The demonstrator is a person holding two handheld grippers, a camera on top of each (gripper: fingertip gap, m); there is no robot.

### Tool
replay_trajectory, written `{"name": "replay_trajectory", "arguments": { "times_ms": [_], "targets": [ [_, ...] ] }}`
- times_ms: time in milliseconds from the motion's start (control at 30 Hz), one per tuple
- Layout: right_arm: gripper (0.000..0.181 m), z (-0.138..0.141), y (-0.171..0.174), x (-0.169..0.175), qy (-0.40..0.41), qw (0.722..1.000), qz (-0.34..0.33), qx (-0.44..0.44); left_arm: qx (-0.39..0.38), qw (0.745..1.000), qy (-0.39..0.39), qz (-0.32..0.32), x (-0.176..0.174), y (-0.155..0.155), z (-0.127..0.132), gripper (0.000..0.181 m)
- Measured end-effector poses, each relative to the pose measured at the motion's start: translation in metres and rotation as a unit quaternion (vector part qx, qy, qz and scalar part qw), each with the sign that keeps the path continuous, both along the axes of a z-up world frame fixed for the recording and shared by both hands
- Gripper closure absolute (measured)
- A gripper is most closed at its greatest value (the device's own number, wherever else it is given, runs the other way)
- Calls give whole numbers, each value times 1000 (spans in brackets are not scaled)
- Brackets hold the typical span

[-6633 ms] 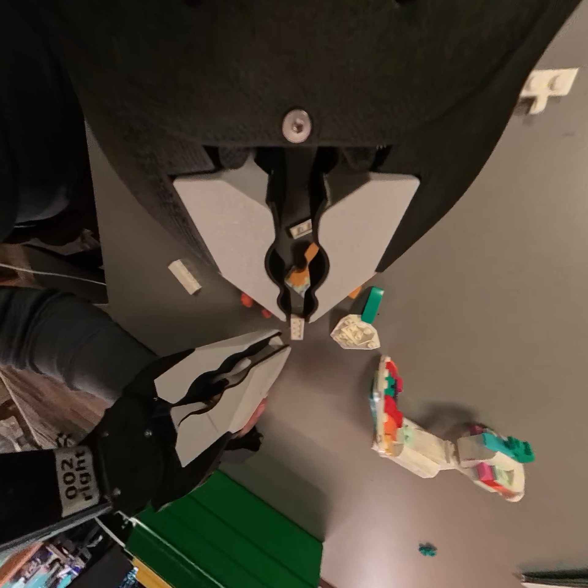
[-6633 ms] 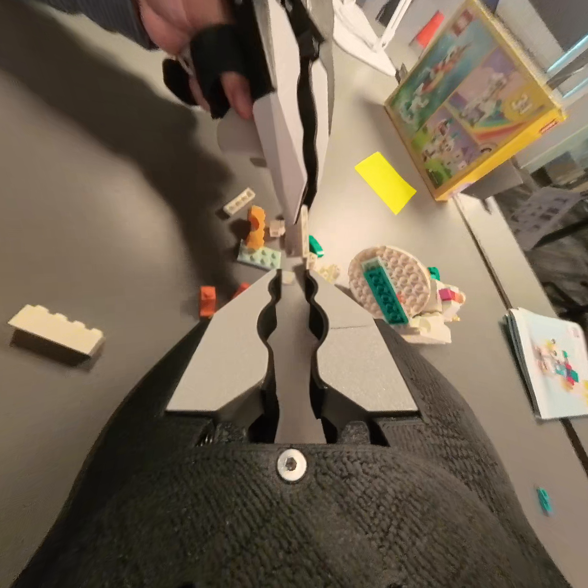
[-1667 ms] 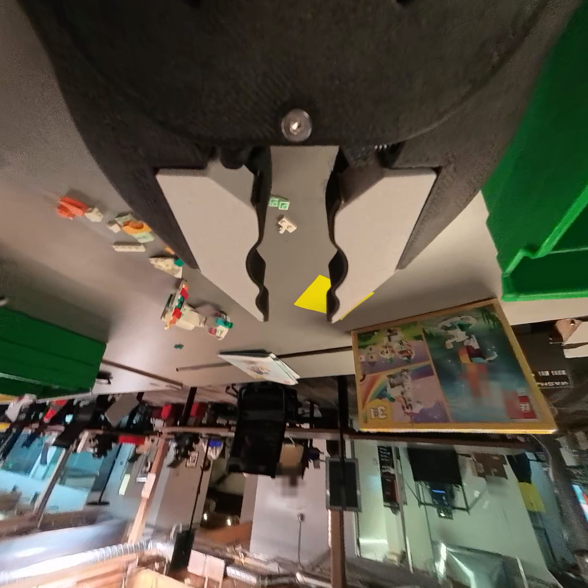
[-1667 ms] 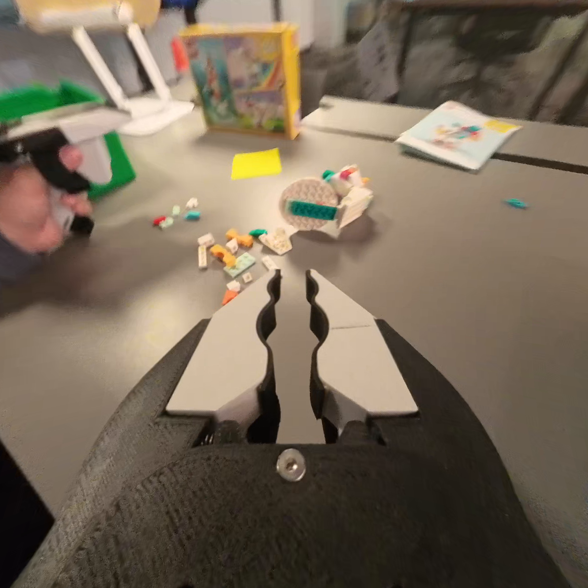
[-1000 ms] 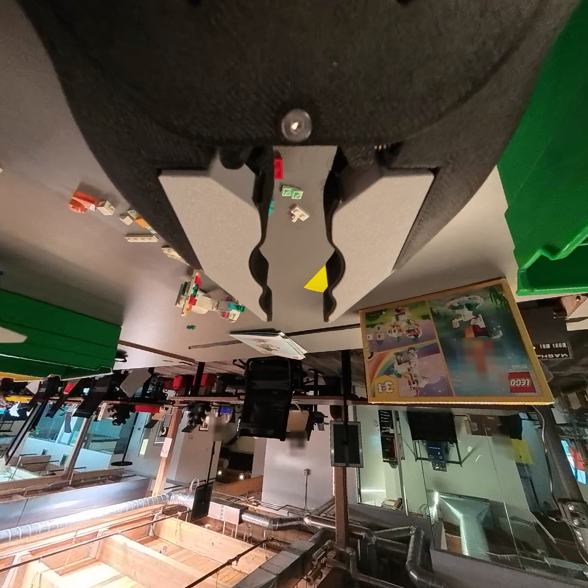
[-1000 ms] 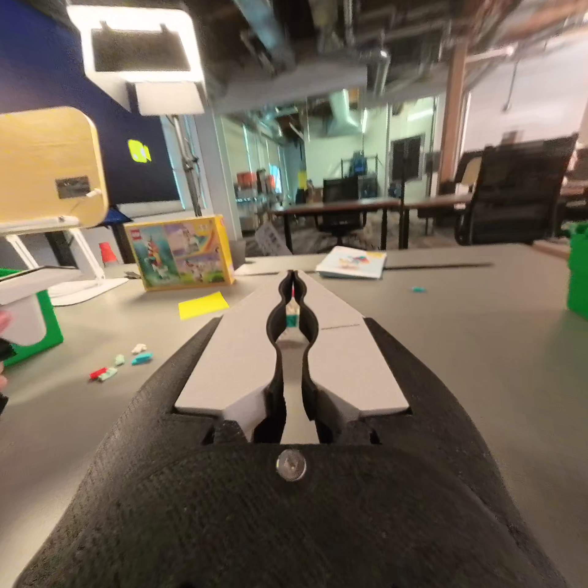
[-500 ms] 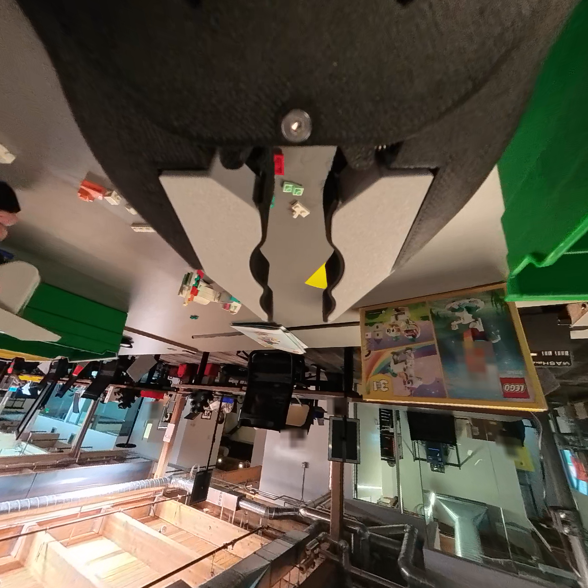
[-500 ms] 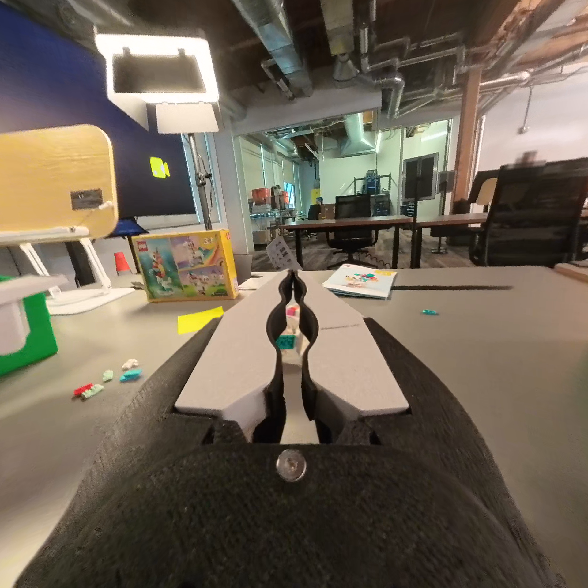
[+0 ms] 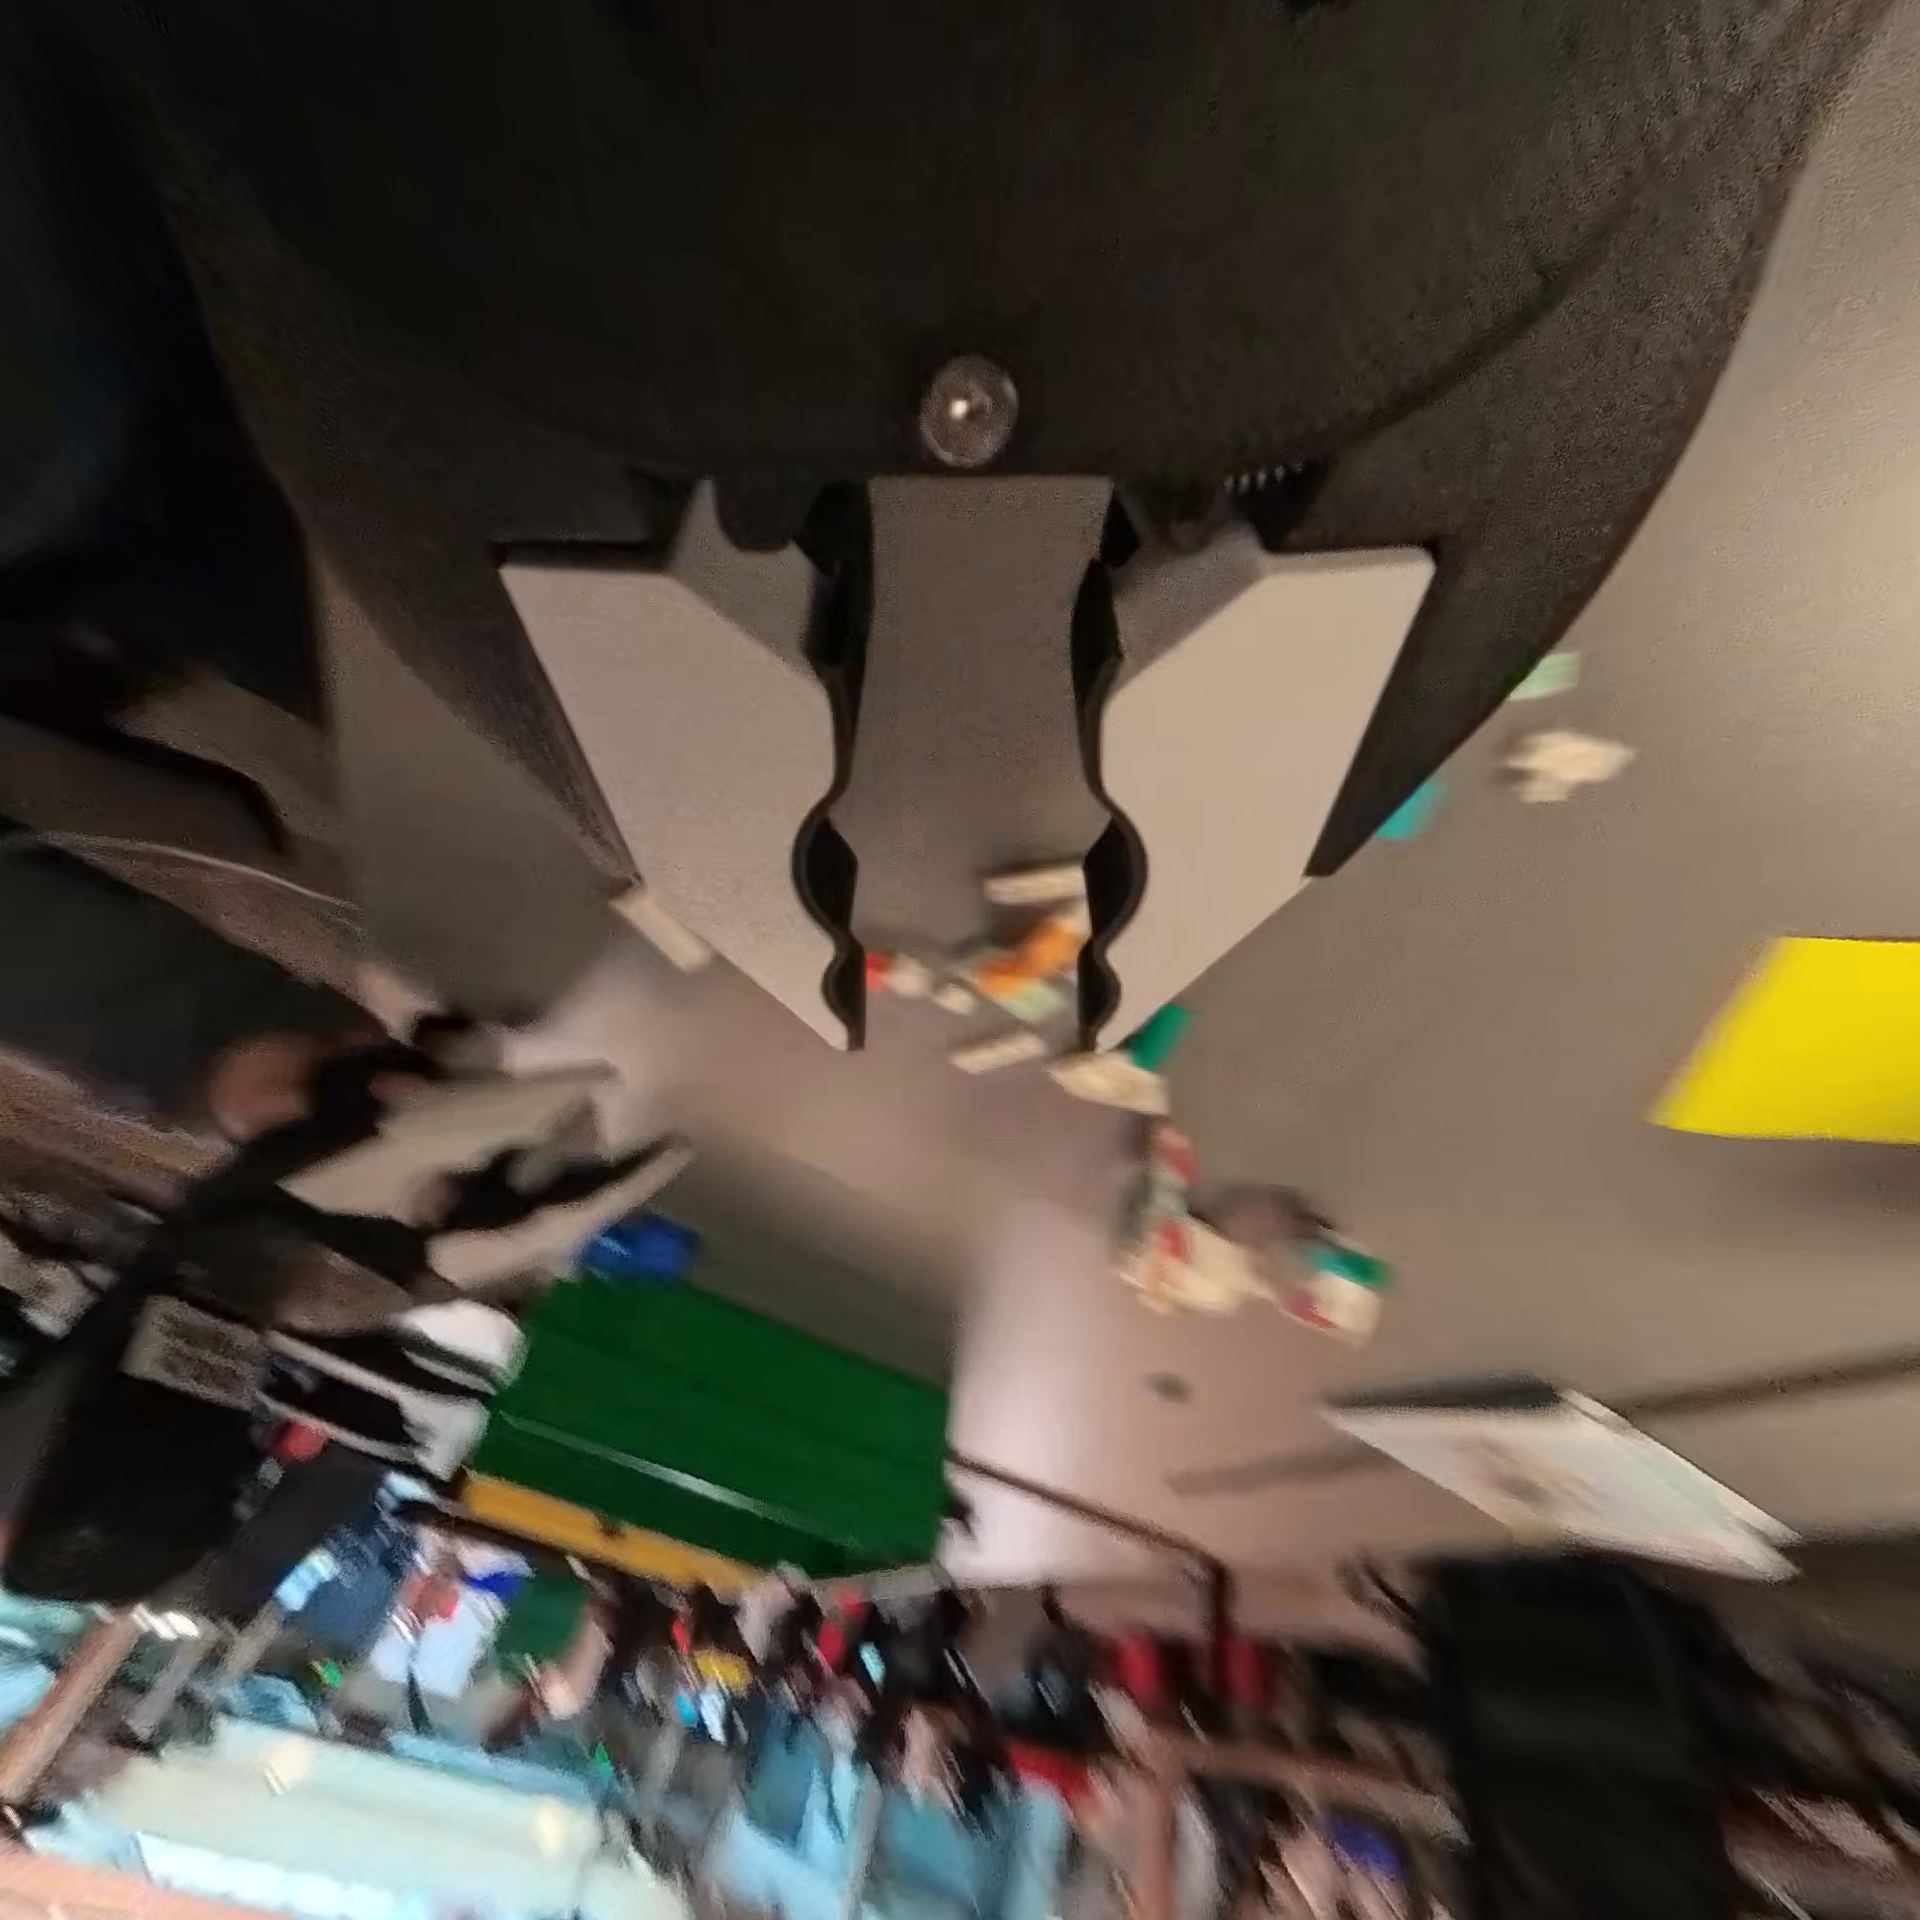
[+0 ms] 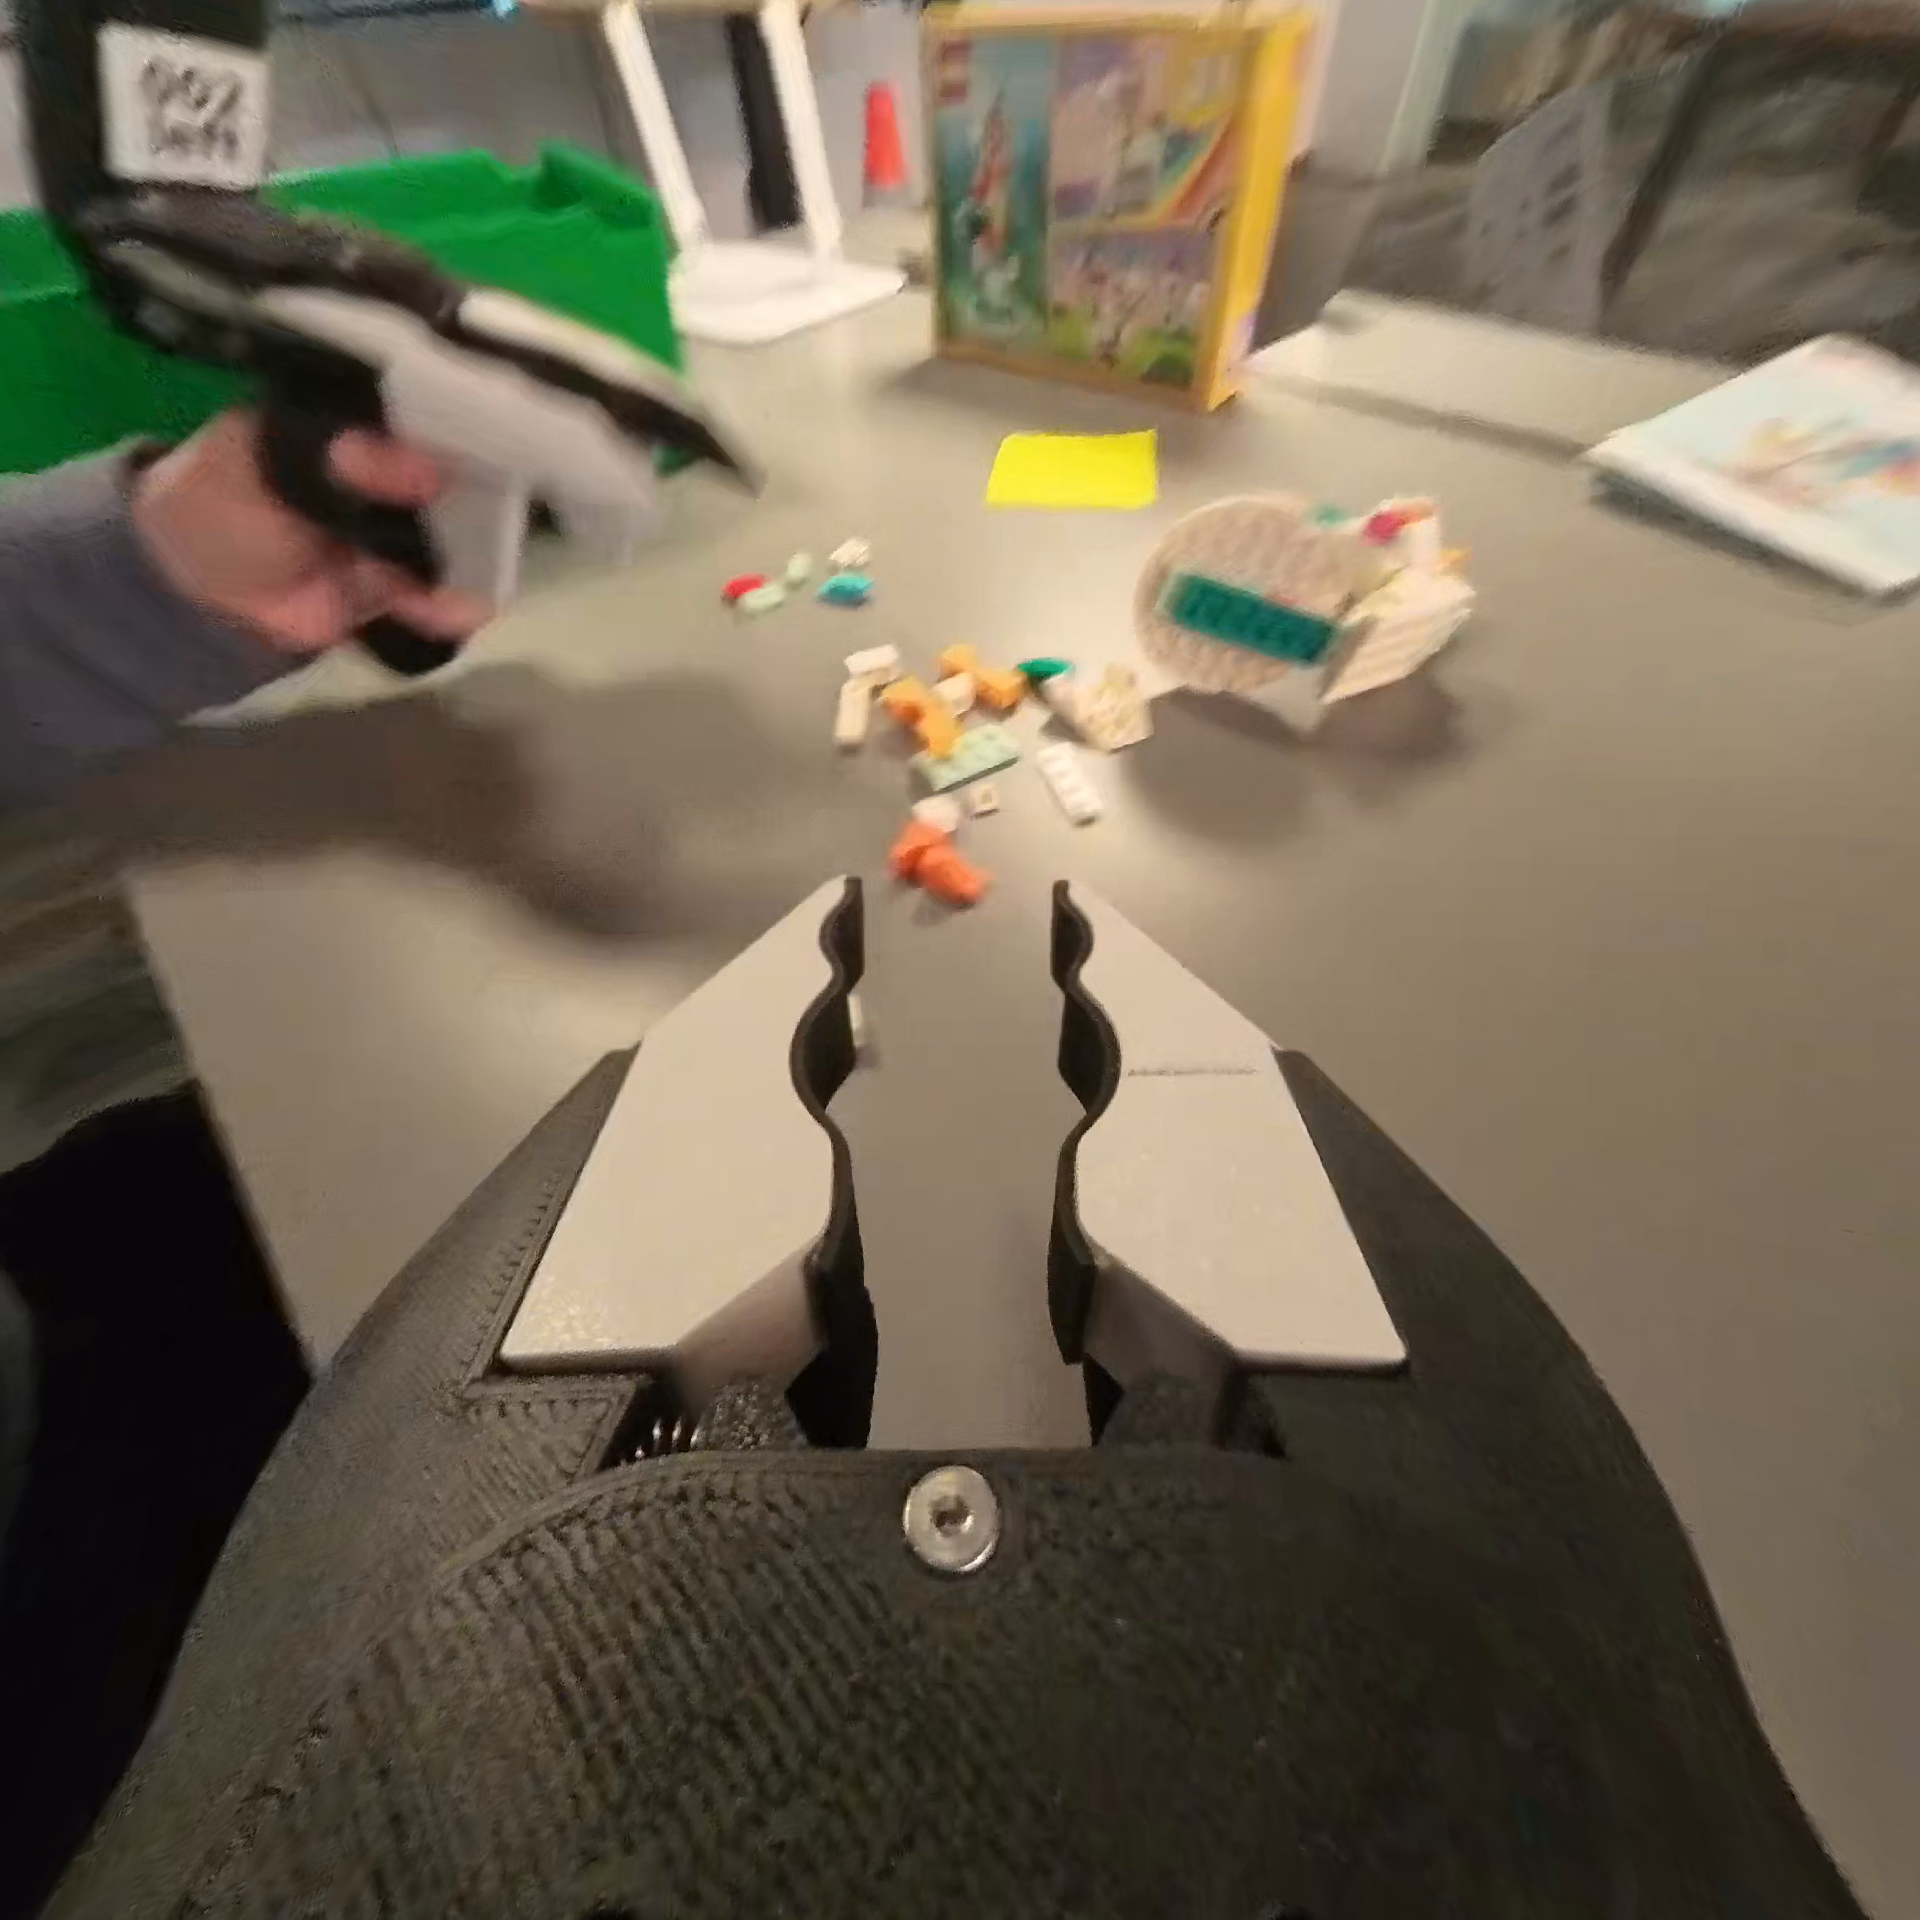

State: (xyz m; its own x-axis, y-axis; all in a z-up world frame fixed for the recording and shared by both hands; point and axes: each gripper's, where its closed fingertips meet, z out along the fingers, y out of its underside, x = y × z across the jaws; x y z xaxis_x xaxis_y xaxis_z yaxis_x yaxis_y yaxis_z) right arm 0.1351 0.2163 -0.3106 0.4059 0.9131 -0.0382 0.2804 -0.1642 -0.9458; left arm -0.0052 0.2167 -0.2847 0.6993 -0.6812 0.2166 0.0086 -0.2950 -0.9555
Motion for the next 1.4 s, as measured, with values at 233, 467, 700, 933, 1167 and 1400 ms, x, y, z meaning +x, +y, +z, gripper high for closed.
{"name": "replay_trajectory", "arguments": {
  "times_ms": [233,467,700,933,1167,1400],
  "targets": [
    [153,41,62,34,65,968,-170,170,-85,981,134,-108,130,-53,-50,128],
    [157,53,68,43,107,956,-191,194,-76,967,240,-34,131,-37,-76,148],
    [157,58,70,51,151,955,-194,168,-73,958,276,-15,128,-33,-82,169],
    [158,60,69,53,176,954,-189,150,2,973,215,88,62,-47,-20,171],
    [158,61,70,54,194,954,-183,135,24,896,215,388,-142,-101,80,170],
    [158,61,69,52,201,955,-176,129,-187,822,238,483,-261,-128,17,170]
  ]
}}
